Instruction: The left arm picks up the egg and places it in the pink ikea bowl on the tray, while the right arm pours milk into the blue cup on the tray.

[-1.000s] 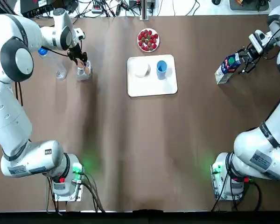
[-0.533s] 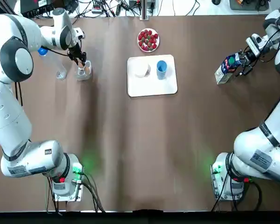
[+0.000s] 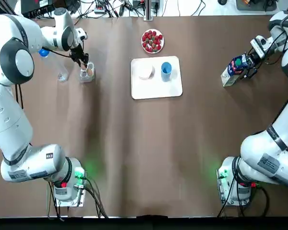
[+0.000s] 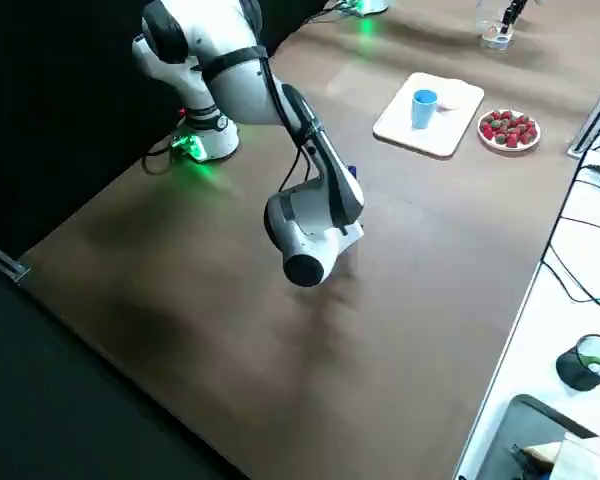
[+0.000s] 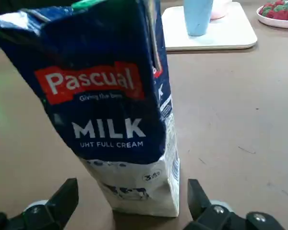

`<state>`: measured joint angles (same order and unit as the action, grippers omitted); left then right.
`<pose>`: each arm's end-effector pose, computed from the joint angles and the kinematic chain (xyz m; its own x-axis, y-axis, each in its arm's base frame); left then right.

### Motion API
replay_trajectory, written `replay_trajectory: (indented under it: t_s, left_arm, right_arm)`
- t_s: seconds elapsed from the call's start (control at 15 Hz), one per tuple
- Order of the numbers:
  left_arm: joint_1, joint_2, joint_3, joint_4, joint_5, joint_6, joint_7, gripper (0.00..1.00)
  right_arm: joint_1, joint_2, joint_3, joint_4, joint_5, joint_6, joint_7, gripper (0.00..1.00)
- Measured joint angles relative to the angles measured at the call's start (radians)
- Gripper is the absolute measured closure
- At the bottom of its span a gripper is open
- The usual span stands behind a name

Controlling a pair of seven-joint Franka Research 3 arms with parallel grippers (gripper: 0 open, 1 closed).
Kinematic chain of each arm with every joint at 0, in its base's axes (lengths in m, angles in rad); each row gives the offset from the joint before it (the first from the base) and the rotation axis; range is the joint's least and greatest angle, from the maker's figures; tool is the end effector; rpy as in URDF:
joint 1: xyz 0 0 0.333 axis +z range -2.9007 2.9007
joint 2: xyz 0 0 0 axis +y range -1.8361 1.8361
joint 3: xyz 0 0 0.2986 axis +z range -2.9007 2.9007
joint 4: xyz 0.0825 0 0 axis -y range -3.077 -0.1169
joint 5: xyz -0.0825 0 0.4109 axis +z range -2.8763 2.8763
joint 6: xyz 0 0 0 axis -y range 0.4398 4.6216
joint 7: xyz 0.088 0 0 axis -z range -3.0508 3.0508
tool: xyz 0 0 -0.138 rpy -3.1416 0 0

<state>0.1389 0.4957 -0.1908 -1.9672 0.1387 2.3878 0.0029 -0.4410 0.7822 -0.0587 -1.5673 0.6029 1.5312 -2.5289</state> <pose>0.6152 -0.0305 0.1494 0.9883 -0.1389 -0.0625 -0.1390 -0.9903 0.0023 0.5614 -0.2139 0.1134 -0.0696 0.5886 0.8054 0.9561 0.2696 -0.1144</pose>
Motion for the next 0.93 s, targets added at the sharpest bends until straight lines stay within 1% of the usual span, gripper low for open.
replay_trajectory:
  t_s: [0.2,0.33,0.53,0.73,0.87,0.93]
  left_arm:
    - [0.000,-0.003,-0.003,0.004,0.000,0.003,-0.004,0.53]
    - [0.000,-0.021,-0.008,0.009,0.000,0.003,-0.013,0.53]
    - [0.000,-0.088,-0.010,0.014,0.000,-0.038,-0.036,0.53]
    - [-0.001,-0.167,-0.013,0.016,0.000,-0.114,-0.042,0.53]
    - [0.000,-0.202,-0.037,0.016,-0.002,-0.156,-0.077,0.53]
    - [0.000,-0.211,-0.063,0.016,-0.002,-0.163,-0.117,0.53]
  right_arm:
    - [0.000,0.012,0.001,0.000,0.001,-0.007,0.000,0.00]
    - [0.001,0.018,0.002,0.000,0.001,-0.012,0.000,0.00]
    - [0.005,0.019,0.004,-0.001,0.001,-0.026,0.000,0.00]
    - [0.009,0.021,0.005,-0.002,0.001,-0.031,0.000,0.00]
    - [0.009,0.022,0.005,-0.003,0.001,-0.032,0.000,0.02]
    - [0.009,0.024,0.005,-0.004,0.001,-0.032,0.001,0.06]
